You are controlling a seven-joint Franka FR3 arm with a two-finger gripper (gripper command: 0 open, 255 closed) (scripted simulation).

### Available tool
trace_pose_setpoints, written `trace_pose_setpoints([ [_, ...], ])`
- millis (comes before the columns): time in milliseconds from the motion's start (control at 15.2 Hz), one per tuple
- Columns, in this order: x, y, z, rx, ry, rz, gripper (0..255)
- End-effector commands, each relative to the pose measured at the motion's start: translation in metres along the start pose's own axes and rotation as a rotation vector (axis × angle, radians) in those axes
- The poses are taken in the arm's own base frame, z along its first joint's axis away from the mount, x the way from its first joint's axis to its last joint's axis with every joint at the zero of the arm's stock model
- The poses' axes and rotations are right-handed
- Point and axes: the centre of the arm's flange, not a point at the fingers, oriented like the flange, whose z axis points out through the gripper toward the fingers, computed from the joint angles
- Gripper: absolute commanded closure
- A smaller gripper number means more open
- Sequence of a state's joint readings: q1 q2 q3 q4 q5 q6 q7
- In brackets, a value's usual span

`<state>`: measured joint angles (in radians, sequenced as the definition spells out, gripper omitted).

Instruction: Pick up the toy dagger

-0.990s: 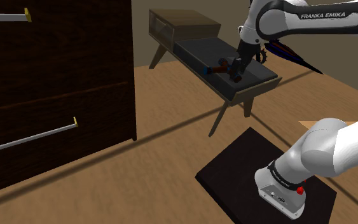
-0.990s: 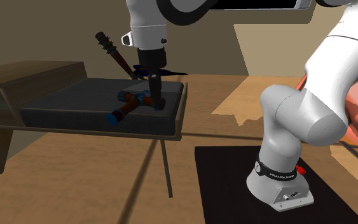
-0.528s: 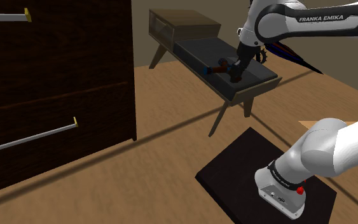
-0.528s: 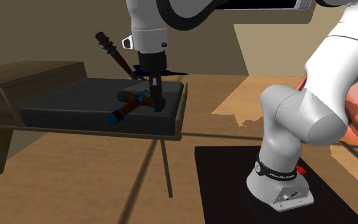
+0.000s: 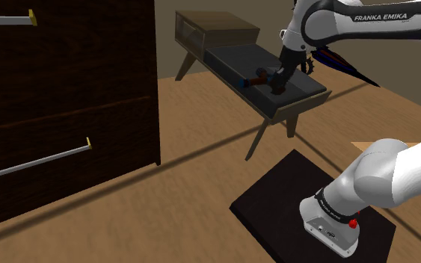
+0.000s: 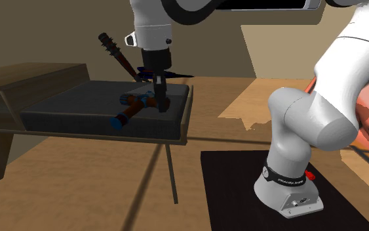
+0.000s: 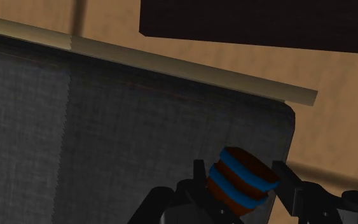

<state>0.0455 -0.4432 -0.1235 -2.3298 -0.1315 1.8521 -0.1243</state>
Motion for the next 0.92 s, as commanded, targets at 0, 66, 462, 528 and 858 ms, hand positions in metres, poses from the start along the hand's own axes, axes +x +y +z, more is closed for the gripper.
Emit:
trace_pose_setpoints([
  [0,-0.001,0.000,-0.010,0.000,0.000,0.000,255],
  [66,-0.001,0.000,-0.016,0.000,0.000,0.000,255],
  [462,-0.002,0.003,-0.047,0.000,0.000,0.000,255],
  [528,-0.003,0.003,-0.052,0.000,0.000,0.000,255],
  [858,-0.003,0.004,-0.069,0.000,0.000,0.000,255],
])
